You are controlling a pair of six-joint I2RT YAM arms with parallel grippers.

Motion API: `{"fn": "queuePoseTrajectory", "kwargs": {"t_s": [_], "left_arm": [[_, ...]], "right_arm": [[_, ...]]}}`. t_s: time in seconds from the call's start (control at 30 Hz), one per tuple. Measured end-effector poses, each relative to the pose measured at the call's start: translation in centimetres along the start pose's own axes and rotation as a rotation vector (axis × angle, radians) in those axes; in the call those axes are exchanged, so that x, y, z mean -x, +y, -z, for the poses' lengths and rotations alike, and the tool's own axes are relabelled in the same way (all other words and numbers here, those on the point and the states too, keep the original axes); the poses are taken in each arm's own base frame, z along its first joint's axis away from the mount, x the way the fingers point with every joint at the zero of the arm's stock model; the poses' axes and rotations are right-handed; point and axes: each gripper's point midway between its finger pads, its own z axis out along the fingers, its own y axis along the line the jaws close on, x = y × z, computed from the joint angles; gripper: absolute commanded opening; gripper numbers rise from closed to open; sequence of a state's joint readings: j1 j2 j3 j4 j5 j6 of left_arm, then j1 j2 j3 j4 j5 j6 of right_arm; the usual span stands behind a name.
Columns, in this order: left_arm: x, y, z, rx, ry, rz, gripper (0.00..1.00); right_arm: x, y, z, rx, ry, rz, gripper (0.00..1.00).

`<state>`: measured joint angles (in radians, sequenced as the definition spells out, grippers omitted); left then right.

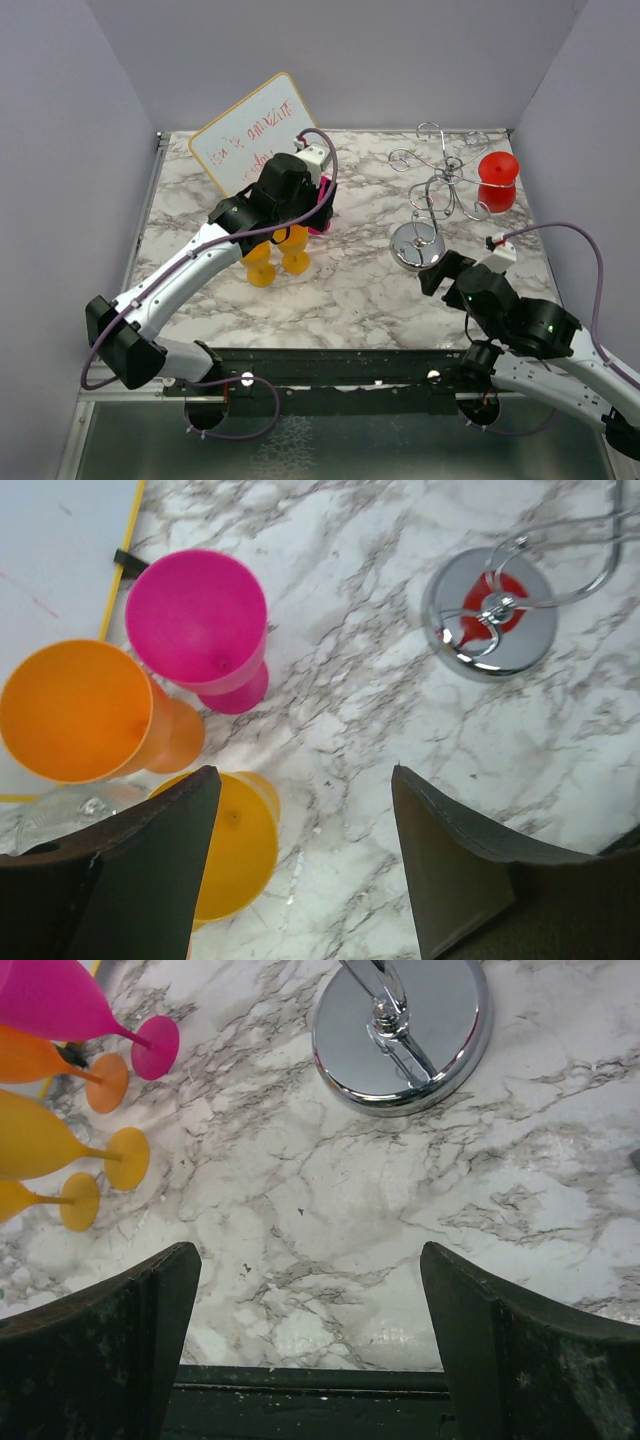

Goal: Take the wine glass off the wine glass rack
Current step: Place the wine glass at the center of the board, then adjust the wine rack at the center of the board.

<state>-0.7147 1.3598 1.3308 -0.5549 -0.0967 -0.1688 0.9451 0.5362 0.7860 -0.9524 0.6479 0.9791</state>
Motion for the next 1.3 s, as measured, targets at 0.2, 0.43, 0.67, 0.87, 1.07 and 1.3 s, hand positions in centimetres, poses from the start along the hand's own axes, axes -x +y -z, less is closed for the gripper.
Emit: {"fn": "queuePoseTrajectory", "kwargs": {"t_s": [0.2,0.43,0.67,0.87,1.07,1.3], "left_arm": [[3.7,-3.7,2.4,-0.183,-0.077,0.087,0.79],[6.0,-9.7,4.3,-0.434,-0.131,0.185,0.83],[8.4,-13.8,5.2,-0.565,-0.208,0.26,0.87],[8.3,-17.6,3.7,-0.582,-0.195,0.24,0.87],[9.5,-19.4,2.4,-0.517,-0.232,0.197,0.87],[9.8,-20.0,0.7,-0.402,-0.259,0.13,0.87]], "right_arm": [[-0.2,-1.2,-0.2,-0.032,-0.023,-0.034,0.97],[-1.1,-1.7,-0.9,-0.054,-0.017,-0.031,0.98],[-1.6,-1.9,-1.3,-0.068,-0.008,-0.031,0.98],[-1.6,-2.0,-1.2,-0.051,-0.019,-0.052,0.98],[-1.3,-2.0,-0.9,-0.036,-0.033,-0.069,0.98],[-1.2,-2.1,-0.9,-0.035,-0.038,-0.072,0.98]]}}
